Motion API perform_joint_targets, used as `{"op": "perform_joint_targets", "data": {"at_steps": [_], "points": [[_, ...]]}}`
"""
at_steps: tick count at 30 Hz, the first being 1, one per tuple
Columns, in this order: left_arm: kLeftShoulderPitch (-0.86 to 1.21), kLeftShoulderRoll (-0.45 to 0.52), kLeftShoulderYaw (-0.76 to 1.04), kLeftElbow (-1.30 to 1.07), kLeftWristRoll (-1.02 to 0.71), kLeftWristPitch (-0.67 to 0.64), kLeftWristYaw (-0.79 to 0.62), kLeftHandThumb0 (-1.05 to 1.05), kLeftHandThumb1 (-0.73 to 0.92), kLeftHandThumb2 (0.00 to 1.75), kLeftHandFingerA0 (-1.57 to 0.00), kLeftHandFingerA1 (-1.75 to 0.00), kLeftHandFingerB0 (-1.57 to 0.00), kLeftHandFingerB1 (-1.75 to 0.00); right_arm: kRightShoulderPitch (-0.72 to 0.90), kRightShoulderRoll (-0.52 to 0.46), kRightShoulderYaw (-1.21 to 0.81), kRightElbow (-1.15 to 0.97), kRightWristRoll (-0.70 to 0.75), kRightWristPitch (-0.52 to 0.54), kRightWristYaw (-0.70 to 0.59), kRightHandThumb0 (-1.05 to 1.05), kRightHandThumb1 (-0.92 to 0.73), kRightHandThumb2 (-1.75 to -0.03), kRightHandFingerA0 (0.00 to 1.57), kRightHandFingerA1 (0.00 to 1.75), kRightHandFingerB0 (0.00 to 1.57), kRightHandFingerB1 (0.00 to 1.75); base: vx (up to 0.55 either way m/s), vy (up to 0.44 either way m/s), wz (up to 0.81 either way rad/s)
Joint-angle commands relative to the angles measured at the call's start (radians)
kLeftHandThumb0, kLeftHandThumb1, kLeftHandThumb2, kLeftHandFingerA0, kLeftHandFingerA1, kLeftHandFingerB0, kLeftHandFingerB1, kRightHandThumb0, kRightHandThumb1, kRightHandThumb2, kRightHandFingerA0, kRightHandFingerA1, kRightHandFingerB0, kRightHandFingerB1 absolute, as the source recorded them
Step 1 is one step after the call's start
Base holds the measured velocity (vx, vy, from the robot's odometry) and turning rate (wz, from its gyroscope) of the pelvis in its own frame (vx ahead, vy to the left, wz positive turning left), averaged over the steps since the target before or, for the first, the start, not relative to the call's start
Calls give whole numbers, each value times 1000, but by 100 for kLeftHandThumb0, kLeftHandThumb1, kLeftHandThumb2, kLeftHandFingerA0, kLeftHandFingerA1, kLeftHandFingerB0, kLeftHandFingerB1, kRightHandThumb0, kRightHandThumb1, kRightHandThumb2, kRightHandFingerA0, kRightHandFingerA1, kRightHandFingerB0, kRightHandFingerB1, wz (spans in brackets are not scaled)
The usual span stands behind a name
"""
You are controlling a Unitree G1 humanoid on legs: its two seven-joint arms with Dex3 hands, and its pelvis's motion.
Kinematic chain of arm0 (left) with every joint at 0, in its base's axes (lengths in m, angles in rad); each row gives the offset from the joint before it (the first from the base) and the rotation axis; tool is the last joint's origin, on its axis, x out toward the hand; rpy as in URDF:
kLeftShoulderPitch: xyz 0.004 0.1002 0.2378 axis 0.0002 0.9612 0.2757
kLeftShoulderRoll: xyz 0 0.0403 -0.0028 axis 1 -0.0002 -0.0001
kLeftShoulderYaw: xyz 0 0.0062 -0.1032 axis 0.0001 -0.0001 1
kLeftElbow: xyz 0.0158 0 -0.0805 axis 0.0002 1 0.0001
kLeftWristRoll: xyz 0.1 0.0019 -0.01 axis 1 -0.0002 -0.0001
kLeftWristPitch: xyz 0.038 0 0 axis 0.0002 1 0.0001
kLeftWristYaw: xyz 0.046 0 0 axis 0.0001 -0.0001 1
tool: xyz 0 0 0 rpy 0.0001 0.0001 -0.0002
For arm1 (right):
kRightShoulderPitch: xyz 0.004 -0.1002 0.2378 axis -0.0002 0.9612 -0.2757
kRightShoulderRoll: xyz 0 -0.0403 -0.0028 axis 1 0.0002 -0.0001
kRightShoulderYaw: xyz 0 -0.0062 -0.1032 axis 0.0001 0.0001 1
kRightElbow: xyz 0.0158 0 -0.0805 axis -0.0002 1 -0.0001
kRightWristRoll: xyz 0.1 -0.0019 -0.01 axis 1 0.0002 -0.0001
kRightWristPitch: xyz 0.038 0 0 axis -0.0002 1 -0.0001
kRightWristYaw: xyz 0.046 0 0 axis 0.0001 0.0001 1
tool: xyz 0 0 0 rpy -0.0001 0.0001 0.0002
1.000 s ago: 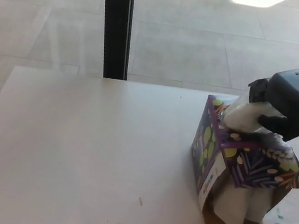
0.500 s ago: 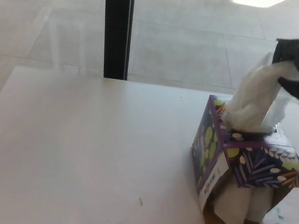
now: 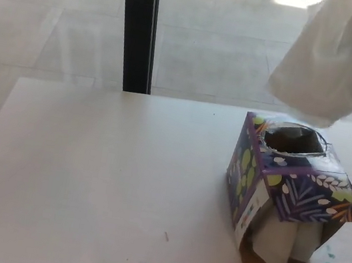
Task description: The robot uses its right hand to pull out a tissue from the tissue box kept in the middle of the desk and put it on the right side
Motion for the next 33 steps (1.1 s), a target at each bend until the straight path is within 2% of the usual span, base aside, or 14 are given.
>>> {"op": "perform_joint_targets", "data": {"at_steps": [1, 9, 11, 13, 14, 15, 16, 18, 21, 22, 27, 28, 32, 33], "points": [[32, 36, 15, 9, 6, -74, 1, -105, 43, 80, -86, -112, -72, -105, -152, -40, -271, 93, 129, 24, -361, -37, -73, -85, 101, 175, 80, 137, 0, 0, 0], [28, 38, 10, 12, 10, -80, -2, -105, 44, 79, -83, -113, -72, -104, -101, -136, -305, 140, 90, -38, -344, -35, -69, -90, 100, 175, 76, 154, 0, 0, 0], [28, 37, 11, 11, 9, -78, 0, -105, 44, 79, -85, -112, -72, -104, -60, -165, -286, 145, 49, -45, -353, -31, -66, -91, 122, 173, 81, 133, 0, 0, 0], [28, 37, 11, 12, 9, -80, 1, -105, 45, 78, -86, -112, -72, -104, -36, -182, -274, 147, 30, -52, -357, -34, -68, -88, 105, 175, 85, 137, 0, 0, 0], [26, 39, 11, 16, 8, -77, -3, -105, 45, 79, -83, -112, -71, -104, 16, -217, -252, 145, 13, -75, -328, -38, -52, -105, 128, 137, 95, 114, 0, 0, 0], [26, 39, 11, 16, 8, -77, -3, -105, 45, 79, -83, -112, -71, -104, 15, -219, -249, 148, 15, -76, -331, -38, -52, -105, 128, 137, 95, 114, 0, 0, 0], [25, 41, 11, 11, 9, -74, 4, -105, 44, 81, -85, -112, -71, -104, 99, -280, -215, 135, -5, -128, -260, -29, -60, -82, 103, 169, 86, 125, 0, 0, 0], [24, 41, 13, 7, 6, -74, 4, -105, 43, 82, -85, -113, -74, -106, 142, -308, -188, 131, -15, -138, -248, -30, -58, -79, 102, 168, 84, 134, 0, 0, 3], [23, 41, 19, 8, 0, -75, -1, -105, 43, 82, -85, -112, -72, -105, 189, -330, -159, 104, -12, -114, -205, -31, -60, -76, 101, 167, 85, 120, 0, 0, 0], [20, 40, 24, 18, -2, -80, -2, -105, 42, 80, -88, -112, -73, -104, 272, -346, -124, 84, -35, -129, -187, -29, -63, -71, 101, 166, 88, 100, 0, 0, 0], [32, 44, 33, 11, -6, -93, -16, -105, 43, 79, -89, -113, -73, -105, 339, -368, -20, 66, -92, -131, -168, -38, -72, -66, 95, 160, 86, 101, 0, 0, 0], [30, 43, 37, 12, -9, -84, -17, -105, 41, 82, -88, -112, -73, -105, 357, -355, 19, 103, -105, -171, -190, -38, -68, -60, 99, 155, 87, 85, 0, 0, 0], [30, 47, 43, 9, -7, -88, -23, -105, 43, 79, -87, -111, -74, -106, 385, -327, 93, 125, -146, -159, -247, -43, -68, -67, 91, 162, 85, 100, 0, 0, 0], [25, 48, 41, 15, -1, -85, -14, -105, 42, 80, -91, -110, -73, -104, 431, -297, 140, 106, -180, -83, -179, -30, -66, -62, 88, 173, 77, 124, 0, 0, 0]]}}
